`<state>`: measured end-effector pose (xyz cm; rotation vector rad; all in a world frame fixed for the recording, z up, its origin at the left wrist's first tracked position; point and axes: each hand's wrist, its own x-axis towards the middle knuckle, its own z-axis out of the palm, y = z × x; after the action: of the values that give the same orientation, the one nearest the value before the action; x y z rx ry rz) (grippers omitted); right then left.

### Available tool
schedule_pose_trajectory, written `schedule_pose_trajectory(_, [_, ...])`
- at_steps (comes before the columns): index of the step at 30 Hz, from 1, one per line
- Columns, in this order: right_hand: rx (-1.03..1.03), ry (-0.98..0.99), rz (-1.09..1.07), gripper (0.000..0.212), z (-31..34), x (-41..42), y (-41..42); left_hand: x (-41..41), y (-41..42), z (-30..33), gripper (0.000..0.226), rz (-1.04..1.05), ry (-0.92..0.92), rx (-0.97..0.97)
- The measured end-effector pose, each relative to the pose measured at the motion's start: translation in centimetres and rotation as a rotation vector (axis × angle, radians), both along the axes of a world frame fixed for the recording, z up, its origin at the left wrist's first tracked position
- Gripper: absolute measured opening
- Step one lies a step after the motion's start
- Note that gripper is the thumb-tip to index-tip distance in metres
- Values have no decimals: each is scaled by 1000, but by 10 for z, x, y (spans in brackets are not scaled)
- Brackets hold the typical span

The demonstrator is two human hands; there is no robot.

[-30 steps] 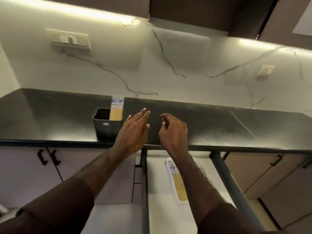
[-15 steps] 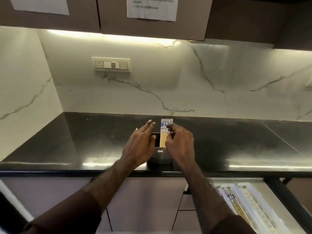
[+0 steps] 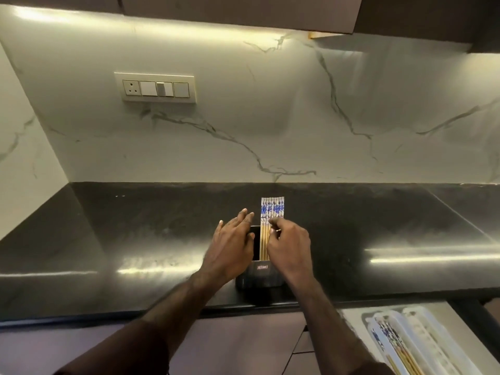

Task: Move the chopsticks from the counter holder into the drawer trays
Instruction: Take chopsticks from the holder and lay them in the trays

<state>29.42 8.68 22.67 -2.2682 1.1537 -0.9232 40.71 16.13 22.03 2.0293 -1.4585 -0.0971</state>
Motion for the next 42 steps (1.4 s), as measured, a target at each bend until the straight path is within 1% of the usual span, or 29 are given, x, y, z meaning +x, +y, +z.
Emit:
schedule_pose_trajectory(6, [92,14,-7,34,-21,28,-55,23,-61,-18,54,27,45,110])
schedule_pose_trajectory(11, [146,48,-3,34,-34,47,-82,38,-94,-31,53,26,92,113])
schedule_pose_trajectory(19, [170,9,-82,31,-45,59,-92,51,-125,-34,51,92,269,-17])
schedule_pose_trajectory(23, [189,17,-76,22,-50,62,-91,53,-130,-35,52,56,326,-55])
schedule_pose_trajectory(26, [190,47,-66,20,-54,63,-90,55,-132,-36,53,60,388,-115])
schedule_pose_trajectory(28, [193,49,-65,22,-56,64,-89,57,-133,-37,50,96,467,-151])
schedule_pose_trajectory(31, [204,50,-42,27,-55,65,-89,60,-134,-39,41,151,692,-201])
schedule_pose_trajectory(33, [196,41,-28,30,-54,65,-89,63,-135,-39,36,181,808,-220])
schedule_pose_trajectory(36, [180,33,-7,31,-52,63,-90,66,-134,-36,29,168,960,-266])
schedule_pose_trajectory(39, [210,15,40,29,-48,61,-90,68,-130,-24,23,106,1057,-292])
schedule_pose_trajectory(42, [329,-31,125,27,-44,58,-90,71,-125,1,22,19,1080,-292])
